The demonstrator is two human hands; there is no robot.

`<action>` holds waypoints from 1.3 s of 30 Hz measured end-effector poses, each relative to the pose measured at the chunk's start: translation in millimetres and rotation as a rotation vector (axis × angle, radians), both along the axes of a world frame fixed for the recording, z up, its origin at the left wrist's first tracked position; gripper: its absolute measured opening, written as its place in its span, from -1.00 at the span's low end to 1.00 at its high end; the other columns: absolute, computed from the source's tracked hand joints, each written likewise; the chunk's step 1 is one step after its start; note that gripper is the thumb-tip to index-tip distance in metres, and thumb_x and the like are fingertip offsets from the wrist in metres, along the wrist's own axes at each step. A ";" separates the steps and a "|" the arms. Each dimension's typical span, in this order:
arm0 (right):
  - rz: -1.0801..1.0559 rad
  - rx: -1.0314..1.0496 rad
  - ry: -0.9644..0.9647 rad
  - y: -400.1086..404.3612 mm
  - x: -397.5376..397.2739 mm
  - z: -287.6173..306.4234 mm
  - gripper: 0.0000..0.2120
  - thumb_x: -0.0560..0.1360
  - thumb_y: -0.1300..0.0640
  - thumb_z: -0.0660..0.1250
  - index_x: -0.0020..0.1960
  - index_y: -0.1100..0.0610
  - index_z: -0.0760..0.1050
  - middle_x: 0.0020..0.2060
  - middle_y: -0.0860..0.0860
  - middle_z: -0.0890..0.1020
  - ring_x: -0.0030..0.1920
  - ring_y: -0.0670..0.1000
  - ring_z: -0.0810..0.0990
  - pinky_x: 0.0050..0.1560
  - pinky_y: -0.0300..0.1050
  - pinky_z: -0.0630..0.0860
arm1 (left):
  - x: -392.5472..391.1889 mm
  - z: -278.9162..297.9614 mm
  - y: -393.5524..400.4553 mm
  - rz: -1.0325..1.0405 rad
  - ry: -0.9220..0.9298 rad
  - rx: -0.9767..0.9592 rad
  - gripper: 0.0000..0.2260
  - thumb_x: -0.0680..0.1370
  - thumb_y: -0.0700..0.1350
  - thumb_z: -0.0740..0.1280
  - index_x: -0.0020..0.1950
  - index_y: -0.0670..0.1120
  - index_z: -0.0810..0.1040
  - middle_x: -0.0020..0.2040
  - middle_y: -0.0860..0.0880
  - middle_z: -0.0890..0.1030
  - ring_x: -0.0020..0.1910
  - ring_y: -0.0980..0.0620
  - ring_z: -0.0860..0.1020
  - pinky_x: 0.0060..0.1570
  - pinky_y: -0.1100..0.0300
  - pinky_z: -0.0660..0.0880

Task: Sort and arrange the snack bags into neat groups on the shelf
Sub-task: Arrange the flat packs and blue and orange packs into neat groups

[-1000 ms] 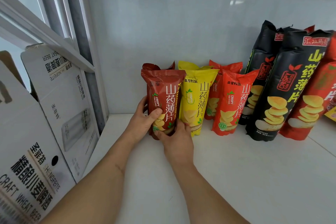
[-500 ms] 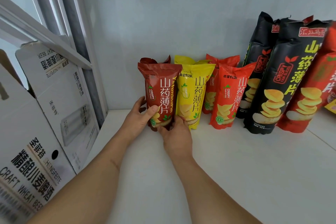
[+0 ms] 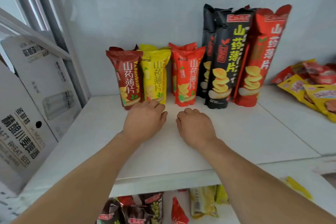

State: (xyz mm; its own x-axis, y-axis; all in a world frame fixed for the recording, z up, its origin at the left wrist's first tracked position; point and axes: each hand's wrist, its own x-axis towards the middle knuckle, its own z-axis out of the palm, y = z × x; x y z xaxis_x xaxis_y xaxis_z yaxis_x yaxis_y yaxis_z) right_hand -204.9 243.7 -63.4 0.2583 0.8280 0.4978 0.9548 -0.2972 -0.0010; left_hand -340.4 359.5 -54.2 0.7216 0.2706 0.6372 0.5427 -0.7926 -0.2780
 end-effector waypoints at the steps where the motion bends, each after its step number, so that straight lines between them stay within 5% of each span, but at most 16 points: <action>1: -0.009 0.017 -0.028 -14.9 11.4 0.0 -0.85 0.28 0.15 0.57 -0.32 0.12 0.59 -0.41 0.06 0.56 -0.42 0.13 0.55 -0.44 -0.18 0.23 | 10.9 3.2 -12.7 -0.019 0.008 0.035 -0.68 0.54 0.03 0.19 -0.18 -0.09 0.67 -0.27 -0.06 0.64 -0.32 -0.12 0.61 -0.40 0.14 0.46; 4: -0.031 0.003 -0.057 -63.4 43.3 5.2 -0.88 0.35 0.16 0.52 -0.27 0.15 0.60 -0.37 0.08 0.57 -0.37 0.16 0.56 -0.38 -0.16 0.20 | 44.3 6.6 -46.7 -0.065 -0.005 0.058 -0.68 0.55 0.02 0.19 -0.18 -0.11 0.66 -0.26 -0.07 0.64 -0.32 -0.15 0.60 -0.39 0.10 0.49; 9: -0.125 -0.013 -0.039 -142.9 96.8 16.1 -0.76 0.61 0.09 0.17 0.07 0.16 0.58 -0.04 0.12 0.59 0.00 0.20 0.55 -0.19 -0.05 0.29 | 105.6 10.0 -105.1 -0.135 -0.037 0.020 -0.66 0.55 0.04 0.16 -0.18 -0.09 0.66 -0.25 -0.05 0.64 -0.32 -0.12 0.60 -0.42 0.14 0.47; 13: -0.196 0.064 -0.008 -187.9 140.2 24.8 -0.74 0.62 0.06 0.16 0.10 0.15 0.57 -0.01 0.12 0.59 0.03 0.21 0.55 -0.12 0.00 0.44 | 159.0 11.2 -141.1 -0.226 -0.044 -0.011 -0.65 0.55 0.04 0.17 -0.18 -0.11 0.67 -0.26 -0.05 0.64 -0.34 -0.12 0.60 -0.44 0.12 0.50; 27: -0.478 0.090 0.148 -249.0 306.7 26.0 -0.74 0.62 0.01 0.15 0.15 0.09 0.53 0.02 0.06 0.56 0.05 0.15 0.54 -0.19 -0.05 0.41 | 359.9 -7.1 -184.0 -0.324 -0.076 -0.217 -0.64 0.50 0.07 0.19 -0.16 -0.11 0.70 -0.23 -0.06 0.67 -0.37 -0.12 0.62 -0.53 0.13 0.51; 30: -0.543 0.091 0.198 -249.9 344.6 26.7 -0.76 0.61 0.00 0.16 0.13 0.09 0.52 0.01 0.05 0.56 0.06 0.14 0.52 -0.14 -0.03 0.46 | 396.0 -5.6 -185.3 -0.275 -0.048 -0.364 -0.71 0.55 0.05 0.29 -0.01 -0.11 0.71 -0.08 -0.07 0.69 -0.21 -0.15 0.66 -0.38 0.06 0.54; 34: -0.614 0.109 0.241 -251.6 384.1 25.3 -0.71 0.61 -0.02 0.16 0.21 0.08 0.51 0.07 0.07 0.56 0.08 0.15 0.51 -0.07 0.01 0.50 | 434.0 -4.1 -190.5 -0.186 -0.017 -0.537 -0.61 0.66 0.15 0.17 0.37 -0.01 0.53 0.32 -0.01 0.56 0.25 -0.07 0.55 0.05 0.06 0.50; 39: -0.620 0.098 0.252 -251.3 427.1 19.8 -0.64 0.61 -0.04 0.15 0.30 0.10 0.47 0.15 0.10 0.54 0.14 0.15 0.49 0.06 0.03 0.47 | 473.6 -6.6 -197.8 -0.058 0.000 -0.793 -0.47 0.66 0.27 0.06 0.38 -0.07 0.49 0.36 -0.09 0.52 0.35 -0.12 0.43 0.23 0.04 0.42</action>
